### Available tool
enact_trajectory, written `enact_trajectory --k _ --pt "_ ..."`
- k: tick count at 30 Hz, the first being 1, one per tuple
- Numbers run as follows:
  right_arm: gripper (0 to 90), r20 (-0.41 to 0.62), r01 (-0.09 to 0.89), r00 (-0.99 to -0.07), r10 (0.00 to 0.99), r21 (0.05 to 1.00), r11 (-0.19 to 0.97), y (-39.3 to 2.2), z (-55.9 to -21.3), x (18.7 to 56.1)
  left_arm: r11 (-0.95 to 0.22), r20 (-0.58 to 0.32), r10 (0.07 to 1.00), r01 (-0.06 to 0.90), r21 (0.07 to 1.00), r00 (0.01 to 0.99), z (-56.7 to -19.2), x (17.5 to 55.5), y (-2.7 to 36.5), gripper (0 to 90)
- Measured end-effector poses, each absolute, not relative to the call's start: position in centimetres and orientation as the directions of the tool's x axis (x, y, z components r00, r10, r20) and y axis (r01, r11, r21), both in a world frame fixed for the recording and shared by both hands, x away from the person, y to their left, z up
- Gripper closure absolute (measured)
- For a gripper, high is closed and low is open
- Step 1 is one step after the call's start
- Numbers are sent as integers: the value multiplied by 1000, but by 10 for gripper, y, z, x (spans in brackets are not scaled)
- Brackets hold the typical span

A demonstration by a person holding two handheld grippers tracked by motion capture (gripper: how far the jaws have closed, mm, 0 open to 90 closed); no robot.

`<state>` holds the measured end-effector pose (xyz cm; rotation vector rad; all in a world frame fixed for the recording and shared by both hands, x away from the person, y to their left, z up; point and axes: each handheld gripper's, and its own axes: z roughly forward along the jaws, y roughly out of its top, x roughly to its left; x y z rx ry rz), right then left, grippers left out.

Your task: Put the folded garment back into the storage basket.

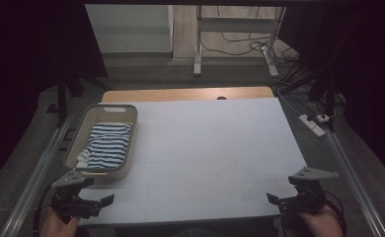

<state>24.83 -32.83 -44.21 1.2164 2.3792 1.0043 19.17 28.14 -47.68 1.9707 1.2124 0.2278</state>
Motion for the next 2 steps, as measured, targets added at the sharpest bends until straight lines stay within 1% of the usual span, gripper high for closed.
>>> enact_trajectory --k 2 --pt "0 55 598 -604 795 692 406 -328 -443 249 -224 -244 816 676 702 524 -477 193 281 0"
